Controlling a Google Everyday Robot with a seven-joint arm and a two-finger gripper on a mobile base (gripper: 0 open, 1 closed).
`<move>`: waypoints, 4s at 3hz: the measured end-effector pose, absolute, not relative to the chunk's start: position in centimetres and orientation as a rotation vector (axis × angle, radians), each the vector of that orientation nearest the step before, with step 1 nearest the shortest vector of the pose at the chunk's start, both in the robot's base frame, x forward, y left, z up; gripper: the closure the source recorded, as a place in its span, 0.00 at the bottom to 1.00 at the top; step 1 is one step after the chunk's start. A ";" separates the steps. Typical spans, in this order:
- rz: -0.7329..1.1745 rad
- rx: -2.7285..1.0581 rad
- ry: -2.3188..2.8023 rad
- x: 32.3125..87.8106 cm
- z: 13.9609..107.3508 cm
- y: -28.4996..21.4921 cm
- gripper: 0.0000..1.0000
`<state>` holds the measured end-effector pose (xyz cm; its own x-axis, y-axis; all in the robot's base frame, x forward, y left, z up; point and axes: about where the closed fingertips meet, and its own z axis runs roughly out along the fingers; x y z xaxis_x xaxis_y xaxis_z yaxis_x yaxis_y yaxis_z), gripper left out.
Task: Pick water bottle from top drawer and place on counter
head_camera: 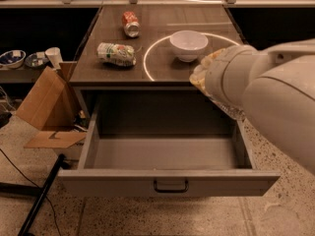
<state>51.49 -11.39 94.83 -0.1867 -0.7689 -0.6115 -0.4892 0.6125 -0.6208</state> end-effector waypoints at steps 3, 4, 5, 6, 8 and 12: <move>-0.627 -1.224 1.798 55.9 97.2 -3.0 1.00; -0.689 -1.313 1.769 58.3 96.3 -4.6 1.00; -0.742 -1.363 1.757 60.1 95.9 -7.2 1.00; -0.772 -1.418 1.719 61.9 95.0 -9.0 1.00; -0.771 -1.538 1.612 65.4 91.9 -10.7 1.00; -0.631 -1.694 1.510 68.5 87.4 -13.0 0.63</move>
Offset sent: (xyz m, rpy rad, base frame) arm 0.0435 0.1040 0.0434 -0.4321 -0.0694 -0.0197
